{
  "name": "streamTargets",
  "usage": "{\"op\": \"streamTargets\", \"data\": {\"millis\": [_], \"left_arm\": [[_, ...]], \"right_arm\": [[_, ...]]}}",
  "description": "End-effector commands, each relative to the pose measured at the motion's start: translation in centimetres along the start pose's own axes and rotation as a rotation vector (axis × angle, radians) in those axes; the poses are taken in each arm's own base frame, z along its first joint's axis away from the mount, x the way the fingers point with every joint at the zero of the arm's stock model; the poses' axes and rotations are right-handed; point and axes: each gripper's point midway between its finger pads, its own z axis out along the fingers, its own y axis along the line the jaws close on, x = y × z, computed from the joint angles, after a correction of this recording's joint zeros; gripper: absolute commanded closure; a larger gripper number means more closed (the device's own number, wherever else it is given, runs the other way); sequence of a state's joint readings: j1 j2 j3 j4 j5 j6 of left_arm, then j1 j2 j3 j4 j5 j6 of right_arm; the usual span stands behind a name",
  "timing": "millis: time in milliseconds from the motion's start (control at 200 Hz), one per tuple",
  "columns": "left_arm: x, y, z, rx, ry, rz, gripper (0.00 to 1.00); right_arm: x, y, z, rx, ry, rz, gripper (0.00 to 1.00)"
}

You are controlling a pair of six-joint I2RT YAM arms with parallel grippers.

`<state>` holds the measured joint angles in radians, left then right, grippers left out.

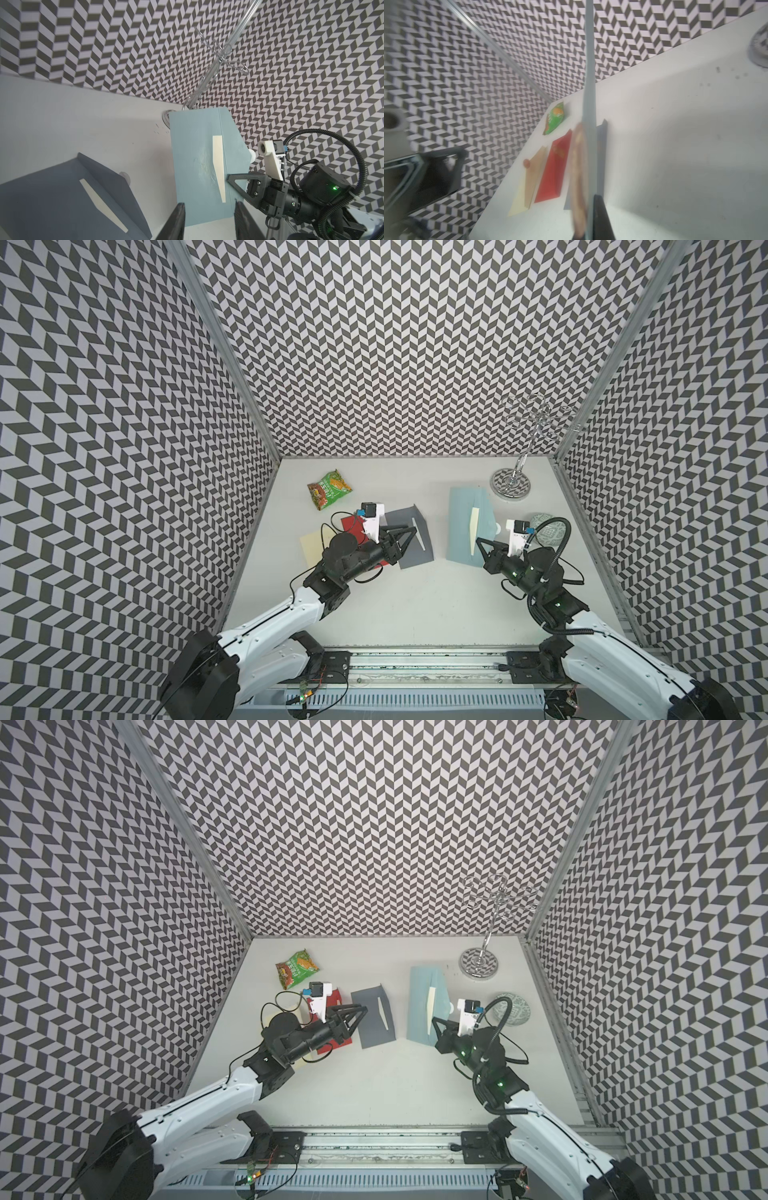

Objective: Open the envelope
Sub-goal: Place the envelope at the center of the board.

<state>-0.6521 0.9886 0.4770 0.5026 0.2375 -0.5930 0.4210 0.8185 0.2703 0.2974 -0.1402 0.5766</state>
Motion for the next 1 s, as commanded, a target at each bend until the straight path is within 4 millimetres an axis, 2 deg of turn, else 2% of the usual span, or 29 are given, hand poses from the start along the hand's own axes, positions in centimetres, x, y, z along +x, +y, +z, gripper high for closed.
{"op": "streamTargets", "data": {"millis": [0,90,341,591,821,997], "left_arm": [[-0.3,3.0,-1.5,-0.168,-0.029,0.051,0.57],[-0.9,3.9,-2.6,-0.215,-0.058,0.059,0.57],[-2.1,5.7,-4.7,-0.306,-0.108,0.072,0.54],[-3.7,7.2,-7.0,-0.418,-0.189,0.074,0.58],[-4.7,8.2,-9.0,-0.509,-0.251,0.065,0.55],[-5.6,8.7,-10.6,-0.579,-0.299,0.056,0.49]], "right_arm": [[-0.1,-2.3,0.6,0.104,0.037,0.025,1.00],[0.6,-2.8,1.2,0.114,0.081,0.042,1.00],[3.4,-2.3,3.4,0.047,0.253,0.069,1.00],[6.4,-6.1,5.5,0.208,0.412,0.061,1.00],[6.7,-7.9,6.0,0.304,0.436,0.058,1.00],[6.3,-8.2,5.6,0.331,0.422,0.046,1.00]]}}
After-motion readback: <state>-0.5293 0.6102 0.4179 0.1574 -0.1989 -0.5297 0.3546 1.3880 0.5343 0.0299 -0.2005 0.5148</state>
